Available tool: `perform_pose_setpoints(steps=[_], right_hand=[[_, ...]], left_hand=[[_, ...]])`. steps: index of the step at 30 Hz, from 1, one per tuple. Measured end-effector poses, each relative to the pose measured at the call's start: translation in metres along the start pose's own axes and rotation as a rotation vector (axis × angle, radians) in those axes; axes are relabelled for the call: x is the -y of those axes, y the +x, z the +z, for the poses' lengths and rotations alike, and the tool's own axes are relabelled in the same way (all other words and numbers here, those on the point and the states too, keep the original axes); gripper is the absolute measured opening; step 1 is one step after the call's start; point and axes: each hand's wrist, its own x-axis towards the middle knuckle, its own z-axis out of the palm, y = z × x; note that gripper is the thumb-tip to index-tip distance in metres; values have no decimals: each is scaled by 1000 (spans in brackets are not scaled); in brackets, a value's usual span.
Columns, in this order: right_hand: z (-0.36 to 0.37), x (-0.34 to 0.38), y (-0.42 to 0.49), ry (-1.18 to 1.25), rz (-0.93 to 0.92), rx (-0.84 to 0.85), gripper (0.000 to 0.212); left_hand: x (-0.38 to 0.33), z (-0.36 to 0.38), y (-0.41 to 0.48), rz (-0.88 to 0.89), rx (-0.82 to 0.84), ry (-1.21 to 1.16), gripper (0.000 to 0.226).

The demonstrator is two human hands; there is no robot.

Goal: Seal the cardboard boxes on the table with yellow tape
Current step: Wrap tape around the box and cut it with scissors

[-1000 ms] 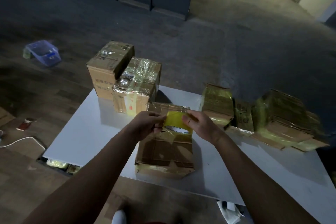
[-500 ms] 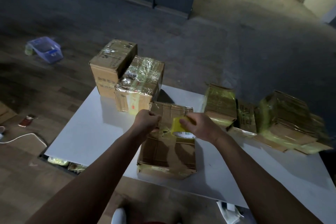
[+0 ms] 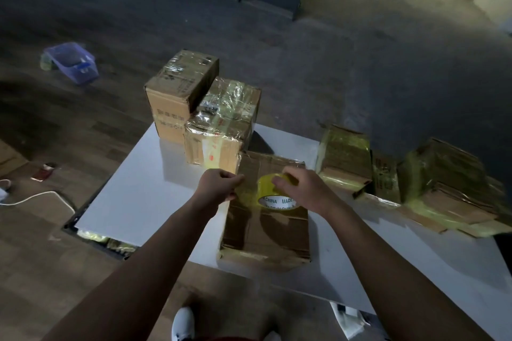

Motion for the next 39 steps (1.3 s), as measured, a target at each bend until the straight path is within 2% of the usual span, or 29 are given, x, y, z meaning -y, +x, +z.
perform_pose_setpoints(steps=[2,4,7,10,17,23,29,32,36,39], right_hand=[[2,-3,-4,84,90,6,39],[7,-5,-2,67,72,-50,34],[10,-2,8,-107,26,-121,47],[9,13,15,-236,5,-123,52],[23,45,30,-455,24,-53,49],[28,47,34,-470,89,2,48],[29,48,28,-438,120,9,47],[32,44,26,-427,101,-20,46],[34,54,28,-407,132,7,46],[29,65,26,-324,124,45,46]], left_hand=[[4,-2,4,-37,2,-41,17],[7,-2,6,-60,0,-52,17],[13,-3,10,-96,-9,-69,21],[15,-4,14,-105,1,-75,23],[26,-19,23,-149,-44,-145,19],[39,-23,31,-257,32,-213,18],[55,-9,35,-465,227,-489,14],[64,-4,36,-462,278,-537,22],[83,0,33,-538,232,-473,57],[82,1,32,-527,189,-427,55]])
